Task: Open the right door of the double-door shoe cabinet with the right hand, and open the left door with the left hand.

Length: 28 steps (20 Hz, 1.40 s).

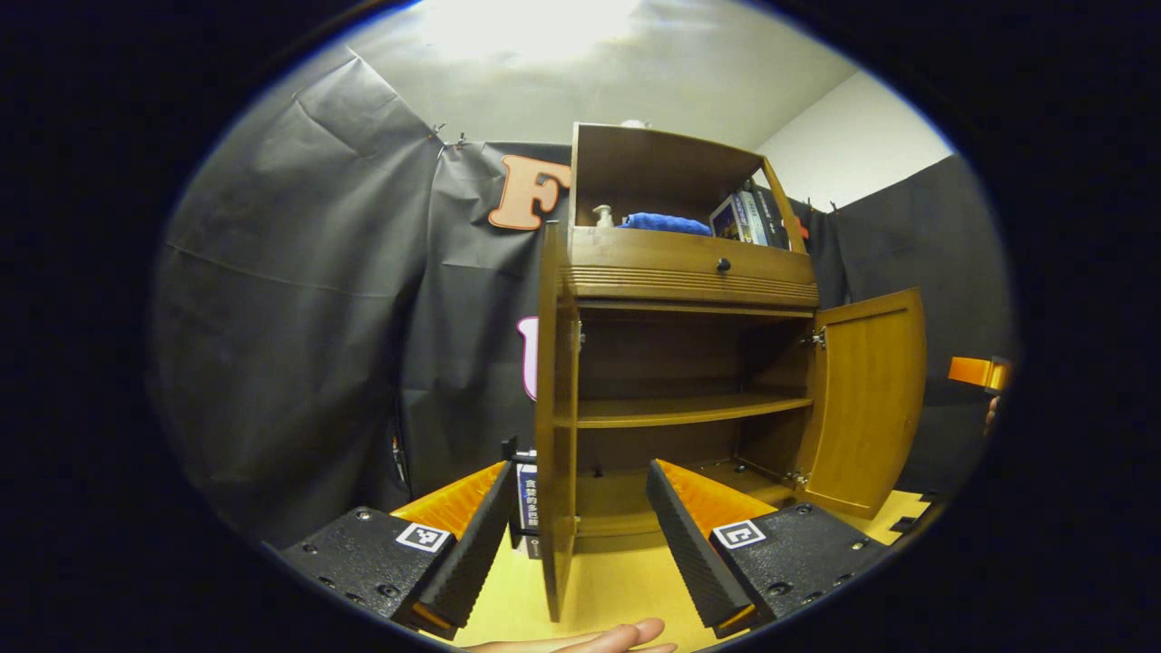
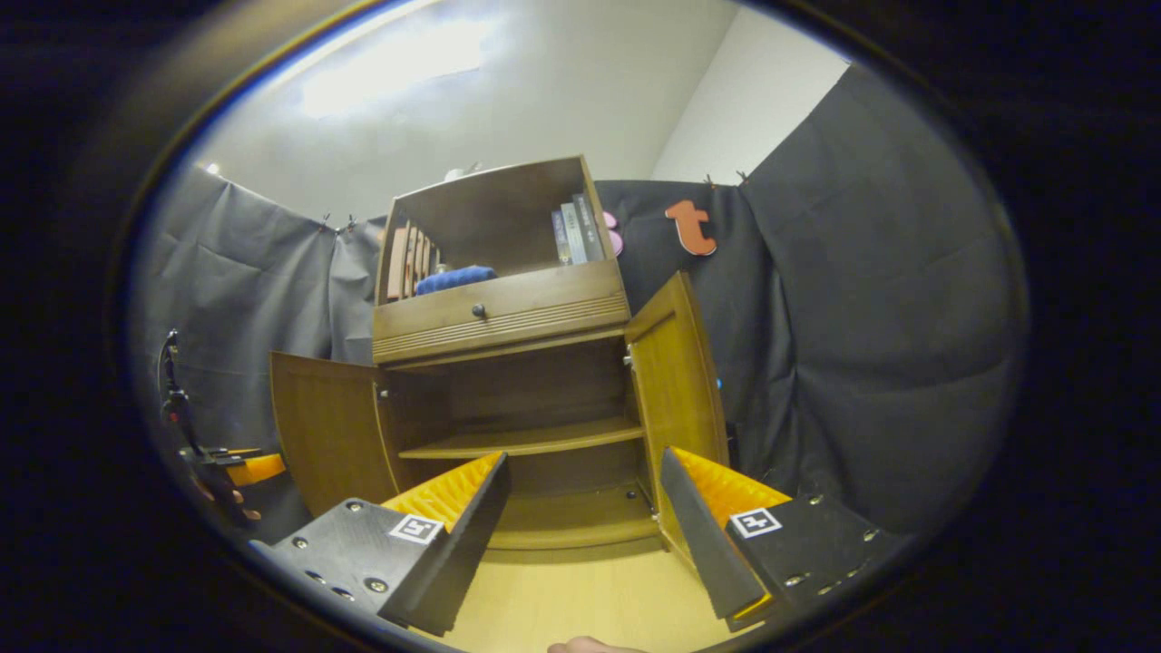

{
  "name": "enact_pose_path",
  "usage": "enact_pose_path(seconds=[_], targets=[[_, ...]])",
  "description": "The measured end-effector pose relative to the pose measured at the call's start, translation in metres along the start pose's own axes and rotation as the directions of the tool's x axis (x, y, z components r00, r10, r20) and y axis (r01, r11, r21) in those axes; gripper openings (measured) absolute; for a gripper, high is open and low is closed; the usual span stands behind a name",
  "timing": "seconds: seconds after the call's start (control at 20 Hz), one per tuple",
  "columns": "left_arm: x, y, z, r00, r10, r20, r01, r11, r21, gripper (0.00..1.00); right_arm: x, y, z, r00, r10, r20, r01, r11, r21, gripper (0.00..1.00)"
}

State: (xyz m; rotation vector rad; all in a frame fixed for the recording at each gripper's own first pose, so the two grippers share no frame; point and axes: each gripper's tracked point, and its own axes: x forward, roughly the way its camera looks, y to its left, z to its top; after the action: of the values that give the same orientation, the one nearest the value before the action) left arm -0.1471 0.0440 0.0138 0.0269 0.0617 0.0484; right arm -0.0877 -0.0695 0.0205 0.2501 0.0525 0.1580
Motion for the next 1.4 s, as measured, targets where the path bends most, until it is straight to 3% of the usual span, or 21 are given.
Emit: enact_pose_path(seconds=[0.35,0.55,0.85,1.0,1.2,1.4], targets=[[0.028,-0.050,0.000,0.999,-0.034,0.029,0.033,0.999,0.032,0.95,0.010,-0.012,0.008,0.998,-0.041,0.050,0.041,0.999,-0.011,1.00],[0.058,-0.077,-0.015,0.998,-0.067,0.002,0.067,0.998,0.020,0.95,0.026,-0.008,0.005,0.997,-0.045,0.069,0.048,0.998,-0.038,0.99],[0.098,-0.098,-0.044,0.997,-0.065,-0.048,0.069,0.994,0.085,0.95,0.062,0.004,-0.017,0.997,-0.052,0.060,0.056,0.996,-0.072,0.99],[0.113,-0.107,-0.040,1.000,-0.032,0.001,0.031,0.994,0.109,0.96,0.083,0.012,-0.033,0.999,-0.039,0.037,0.041,0.997,-0.066,0.95],[0.133,-0.133,-0.051,0.998,-0.068,-0.010,0.069,0.994,0.084,0.99,0.108,0.030,-0.059,1.000,-0.003,-0.007,0.003,0.996,-0.087,0.99],[0.155,-0.134,-0.058,0.999,-0.050,-0.002,0.050,0.996,0.071,1.00,0.130,0.049,-0.076,0.999,0.033,-0.019,-0.035,0.993,-0.115,0.99]])
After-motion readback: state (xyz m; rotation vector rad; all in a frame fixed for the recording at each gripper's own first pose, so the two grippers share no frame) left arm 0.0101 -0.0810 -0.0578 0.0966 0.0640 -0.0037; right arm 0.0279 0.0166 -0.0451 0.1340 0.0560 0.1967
